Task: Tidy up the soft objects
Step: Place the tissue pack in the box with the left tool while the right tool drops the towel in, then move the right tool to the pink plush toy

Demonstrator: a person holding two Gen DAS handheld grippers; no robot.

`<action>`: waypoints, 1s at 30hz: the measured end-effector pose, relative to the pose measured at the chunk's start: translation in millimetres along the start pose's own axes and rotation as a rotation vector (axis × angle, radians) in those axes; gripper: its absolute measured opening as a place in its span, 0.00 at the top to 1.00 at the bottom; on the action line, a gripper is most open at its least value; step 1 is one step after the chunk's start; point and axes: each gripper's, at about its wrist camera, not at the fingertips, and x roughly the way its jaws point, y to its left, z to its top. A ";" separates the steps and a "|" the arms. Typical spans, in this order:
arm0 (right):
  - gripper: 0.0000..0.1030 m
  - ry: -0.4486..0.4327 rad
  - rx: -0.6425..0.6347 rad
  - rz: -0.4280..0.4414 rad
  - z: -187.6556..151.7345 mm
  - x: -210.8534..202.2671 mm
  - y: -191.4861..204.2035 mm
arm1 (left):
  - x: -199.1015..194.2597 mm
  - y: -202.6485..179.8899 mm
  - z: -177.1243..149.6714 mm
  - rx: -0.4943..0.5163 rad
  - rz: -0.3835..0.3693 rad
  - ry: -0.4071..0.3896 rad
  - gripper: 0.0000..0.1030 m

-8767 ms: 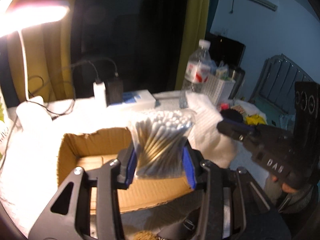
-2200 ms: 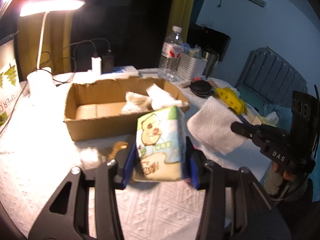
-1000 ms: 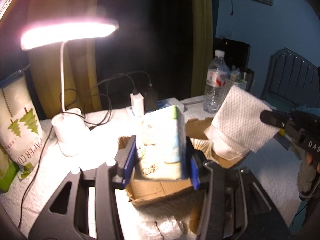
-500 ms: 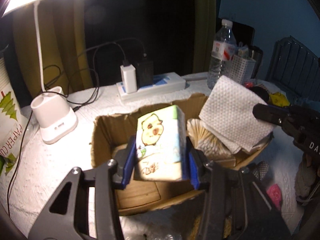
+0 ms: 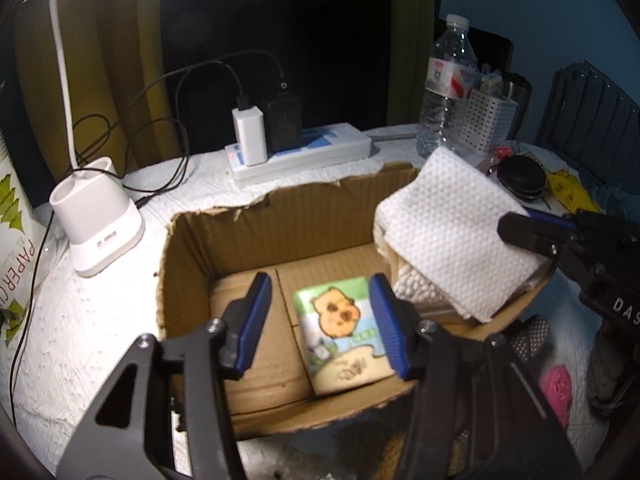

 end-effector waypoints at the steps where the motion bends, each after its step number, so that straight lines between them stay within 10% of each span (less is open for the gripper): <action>1: 0.79 -0.003 -0.001 -0.006 0.6 -2.0 0.4 | -1.4 0.4 0.2 -0.003 0.006 -0.001 0.48; 13: 0.47 -0.057 -0.002 -0.081 1.9 -38.9 10.7 | -41.5 1.4 -3.2 -0.050 0.011 -0.069 0.25; 30: 0.46 -0.085 -0.002 -0.105 -22.7 -80.9 31.6 | -102.9 -6.2 -29.4 -0.078 -0.004 -0.182 0.16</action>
